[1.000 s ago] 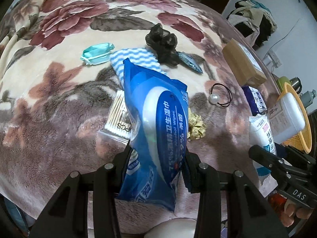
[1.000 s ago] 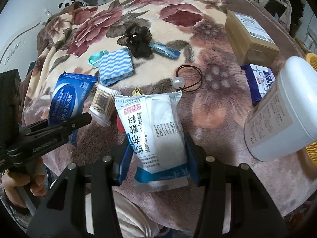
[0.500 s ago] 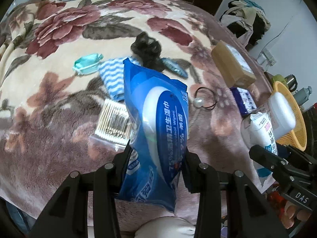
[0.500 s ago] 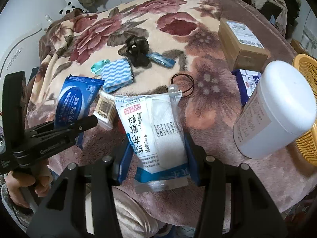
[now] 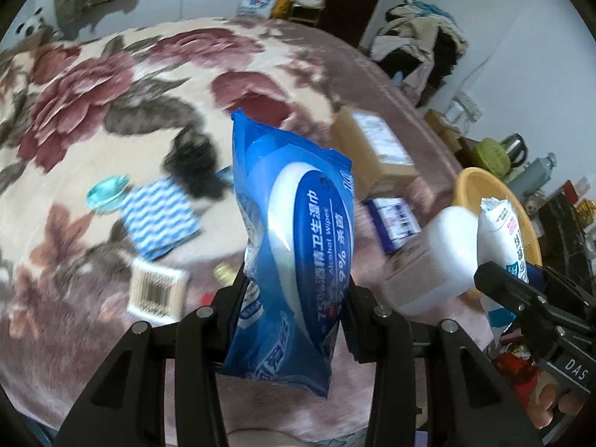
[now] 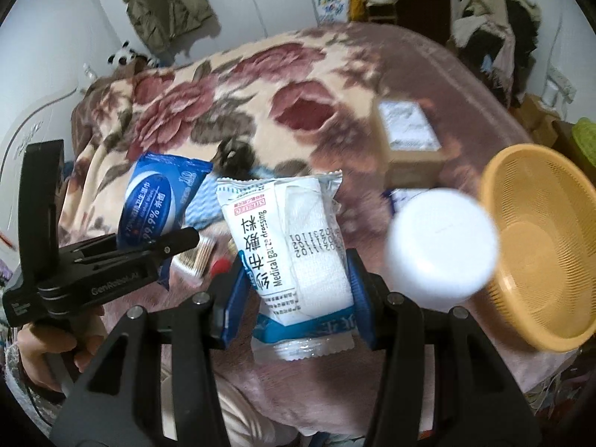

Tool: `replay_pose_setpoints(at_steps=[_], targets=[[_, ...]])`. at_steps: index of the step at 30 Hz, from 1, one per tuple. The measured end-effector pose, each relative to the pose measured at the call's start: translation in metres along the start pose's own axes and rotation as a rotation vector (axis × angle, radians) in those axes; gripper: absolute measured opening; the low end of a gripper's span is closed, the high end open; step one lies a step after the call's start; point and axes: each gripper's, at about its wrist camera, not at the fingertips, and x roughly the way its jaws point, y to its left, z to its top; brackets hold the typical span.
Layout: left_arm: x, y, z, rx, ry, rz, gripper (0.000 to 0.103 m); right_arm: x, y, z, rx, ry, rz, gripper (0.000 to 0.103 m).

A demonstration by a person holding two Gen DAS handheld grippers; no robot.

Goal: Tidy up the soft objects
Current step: 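Carry the blue wipes pack and white gauze packet toward the orange basket, then open the right tool over the basket while the left tool releases the wipes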

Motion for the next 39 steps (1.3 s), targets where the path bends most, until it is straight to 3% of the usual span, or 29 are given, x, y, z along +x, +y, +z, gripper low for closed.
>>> replay_pose_setpoints(at_steps=[15, 18, 19, 23, 30, 37, 38, 39], targets=[[0.026, -0.142, 0.042, 0.171, 0.034, -0.192, 0.043, -0.053, -0.112, 0.006, 0.180, -0.088, -0.172, 0.049], [0.035, -0.162, 0.044, 0.191, 0.057, -0.210, 0.043, -0.052, -0.130, 0.005, 0.197, -0.076, -0.200, 0.036], [0.037, -0.168, 0.043, 0.203, 0.060, -0.214, 0.043, -0.052, -0.133, 0.001, 0.206, -0.074, -0.205, 0.036], [0.038, -0.173, 0.032, 0.234, 0.060, -0.211, 0.045, -0.048, -0.145, -0.017, 0.220, -0.059, -0.144, 0.038], [0.053, -0.187, 0.038, 0.226, 0.075, -0.243, 0.044, -0.052, -0.177, -0.032, 0.335, -0.072, -0.143, 0.040], [0.065, -0.237, 0.037, 0.283, 0.106, -0.302, 0.044, -0.075, -0.186, -0.040, 0.325, -0.088, -0.258, 0.040], [0.067, -0.242, 0.036, 0.287, 0.111, -0.307, 0.044, -0.079, -0.189, -0.040, 0.337, -0.090, -0.270, 0.043], [0.071, -0.250, 0.035, 0.294, 0.118, -0.312, 0.044, -0.080, -0.193, -0.040, 0.349, -0.090, -0.283, 0.052]])
